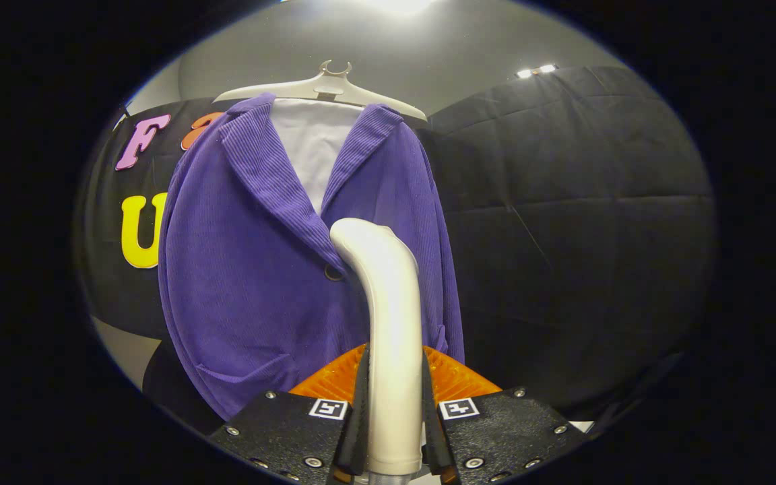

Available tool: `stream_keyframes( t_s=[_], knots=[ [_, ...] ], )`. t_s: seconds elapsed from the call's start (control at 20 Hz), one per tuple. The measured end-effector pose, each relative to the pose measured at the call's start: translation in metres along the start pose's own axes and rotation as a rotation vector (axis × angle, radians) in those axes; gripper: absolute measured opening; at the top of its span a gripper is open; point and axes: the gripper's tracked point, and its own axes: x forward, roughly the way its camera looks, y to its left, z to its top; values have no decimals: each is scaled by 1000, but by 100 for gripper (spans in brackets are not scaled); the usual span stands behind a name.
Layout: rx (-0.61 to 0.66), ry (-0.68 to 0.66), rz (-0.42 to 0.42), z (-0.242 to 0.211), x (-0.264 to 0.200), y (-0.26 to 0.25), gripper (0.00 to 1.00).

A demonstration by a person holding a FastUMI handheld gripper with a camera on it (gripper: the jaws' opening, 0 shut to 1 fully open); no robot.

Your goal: Iron the clothes twice with a garment steamer, once on the left side and once on the right side.

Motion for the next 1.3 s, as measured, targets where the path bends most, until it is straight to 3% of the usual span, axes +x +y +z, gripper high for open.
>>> stream_keyframes(
  t_s=[0.5, 0.9, 1.3],
  knots=[
    [-22, 114, 28, -91, -12, -24, 35],
    [-51, 119, 71, -114, -39, -33, 35],
    [-95, 269, 140, -201, -72, -22, 35]
  ],
)
